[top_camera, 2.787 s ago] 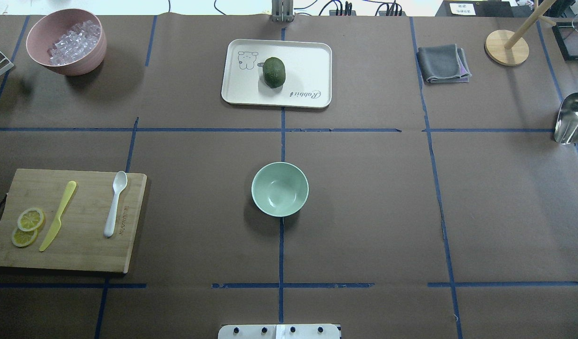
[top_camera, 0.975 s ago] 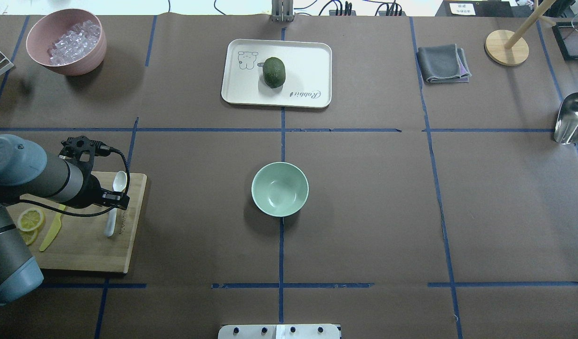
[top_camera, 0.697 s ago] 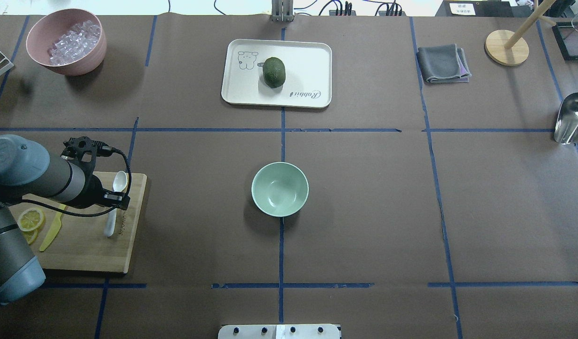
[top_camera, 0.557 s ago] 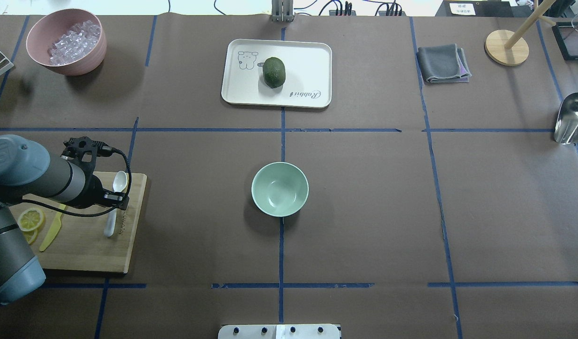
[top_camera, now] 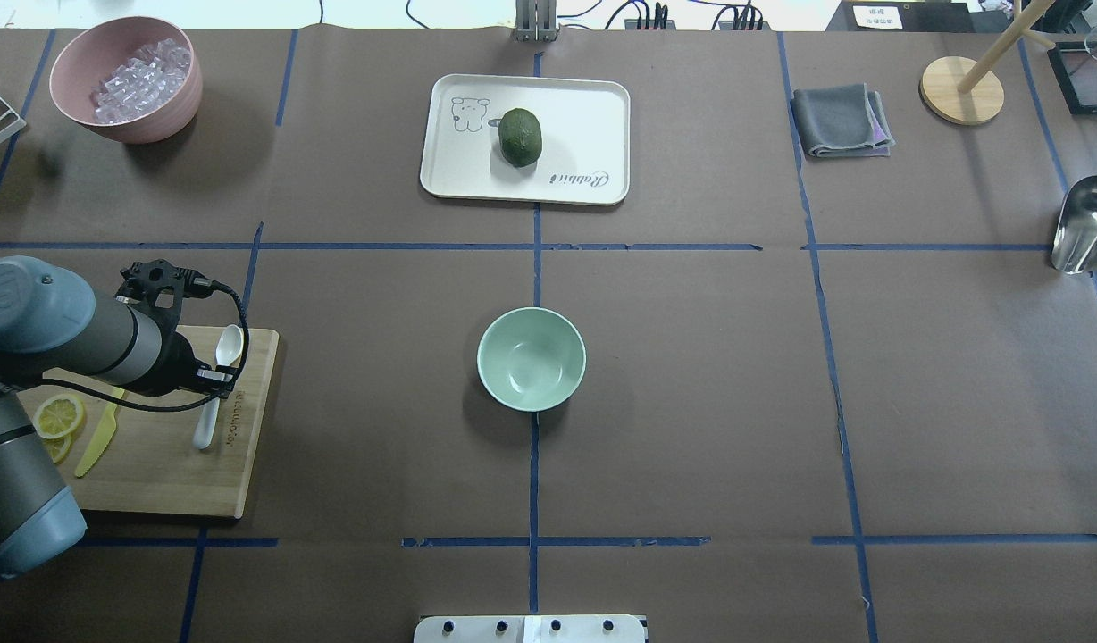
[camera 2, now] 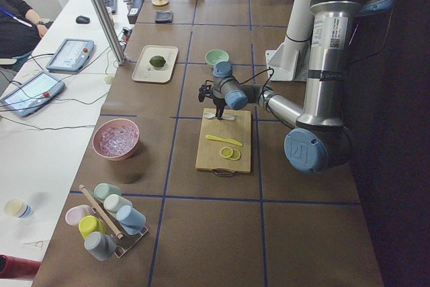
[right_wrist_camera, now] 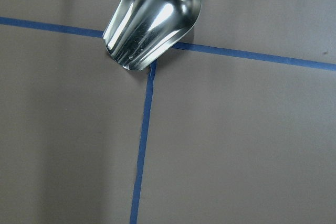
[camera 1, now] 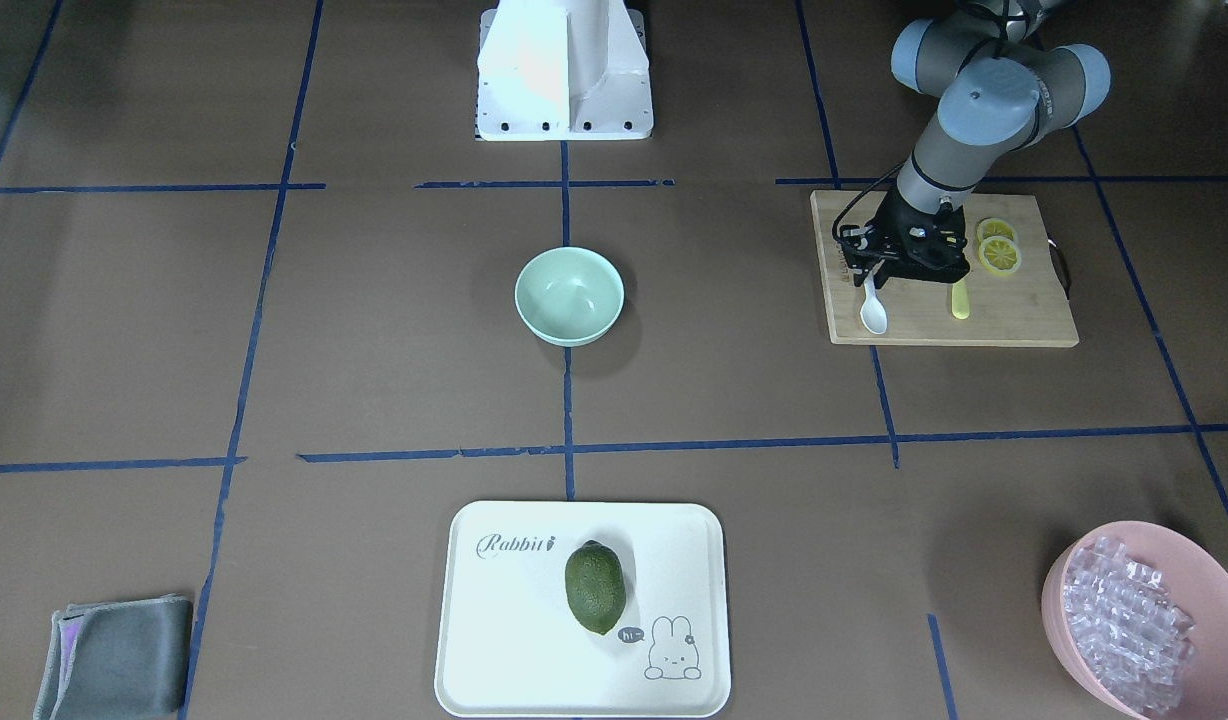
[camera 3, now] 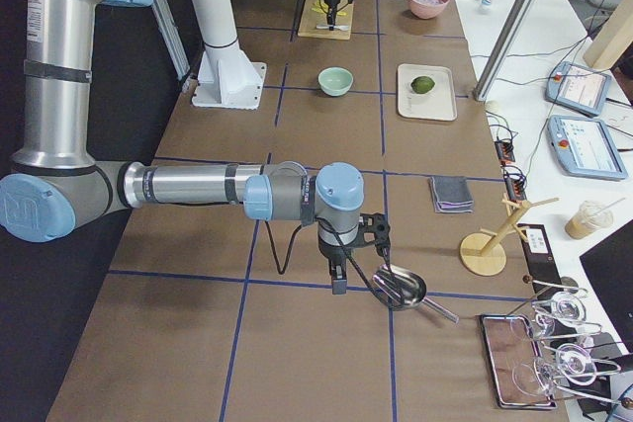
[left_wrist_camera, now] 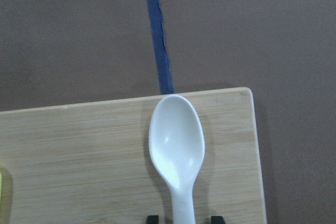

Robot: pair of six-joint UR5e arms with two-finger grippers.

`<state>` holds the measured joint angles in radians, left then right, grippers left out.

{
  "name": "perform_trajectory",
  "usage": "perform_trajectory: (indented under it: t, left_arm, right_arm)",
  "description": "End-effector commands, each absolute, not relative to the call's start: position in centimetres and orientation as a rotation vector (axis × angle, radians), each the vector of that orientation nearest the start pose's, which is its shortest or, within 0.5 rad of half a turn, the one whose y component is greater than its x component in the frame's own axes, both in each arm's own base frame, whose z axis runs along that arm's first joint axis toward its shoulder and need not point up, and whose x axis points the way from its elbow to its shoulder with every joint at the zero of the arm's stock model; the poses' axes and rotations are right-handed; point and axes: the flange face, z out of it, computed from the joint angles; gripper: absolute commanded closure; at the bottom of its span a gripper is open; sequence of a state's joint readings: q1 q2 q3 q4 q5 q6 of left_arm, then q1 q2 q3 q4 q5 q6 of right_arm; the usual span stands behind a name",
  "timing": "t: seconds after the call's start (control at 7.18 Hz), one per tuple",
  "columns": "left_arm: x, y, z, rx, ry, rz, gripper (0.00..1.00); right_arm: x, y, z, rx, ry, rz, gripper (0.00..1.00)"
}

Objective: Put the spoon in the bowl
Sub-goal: 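Close the left gripper on the white spoon handle, then lift the spoon and carry it over the pale green bowl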

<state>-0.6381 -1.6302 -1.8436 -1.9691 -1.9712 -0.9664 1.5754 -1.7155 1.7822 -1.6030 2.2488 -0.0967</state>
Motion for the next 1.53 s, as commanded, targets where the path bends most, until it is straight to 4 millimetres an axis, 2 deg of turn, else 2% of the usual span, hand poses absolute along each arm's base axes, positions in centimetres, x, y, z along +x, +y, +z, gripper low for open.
perform_trajectory:
  t: [0.0, 0.14, 0.28, 0.56, 0.7, 0.84, 0.98, 1.11, 1.25, 1.39]
  left_arm:
    - [37.0, -39.2, 46.1, 0.108, 0.808, 0.114, 0.93]
    - [36.9, -39.1, 45.8, 0.113, 0.812, 0.118, 1.0]
    - [36.8, -39.1, 44.7, 0.126, 0.83, 0.125, 1.0]
    - [36.8, -39.3, 39.7, 0.238, 0.892, 0.225, 1.0]
    - [38.3, -40.1, 35.9, 0.313, 0.933, 0.304, 1.0]
    - [41.3, -39.0, 32.1, 0.339, 0.979, 0.379, 1.0]
    - [44.7, -38.5, 27.4, 0.305, 0.965, 0.409, 1.0]
    - [47.1, -38.4, 21.8, 0.268, 0.938, 0.425, 1.0]
    - [49.3, -38.1, 18.5, 0.266, 0.914, 0.434, 1.0]
    - [52.8, -39.2, 16.4, 0.295, 0.884, 0.424, 1.0]
  right_arm:
    - [7.3, -43.1, 63.0, 0.07, -0.674, -0.101, 0.0]
    - [7.3, -43.1, 63.0, 0.07, -0.676, -0.101, 0.0]
    - [7.3, -43.1, 62.9, 0.071, -0.676, -0.101, 0.0]
    - [7.3, -42.7, 63.0, 0.067, -0.679, -0.1, 0.0]
    - [7.3, -42.3, 62.8, 0.07, -0.679, -0.101, 0.0]
    - [7.2, -41.4, 62.6, 0.071, -0.68, -0.1, 0.0]
    - [7.2, -41.2, 62.6, 0.069, -0.682, -0.098, 0.0]
    - [7.2, -40.7, 62.6, 0.066, -0.682, -0.097, 0.0]
    - [7.2, -40.5, 62.4, 0.068, -0.682, -0.097, 0.0]
    - [7.2, -40.5, 62.4, 0.07, -0.68, -0.097, 0.0]
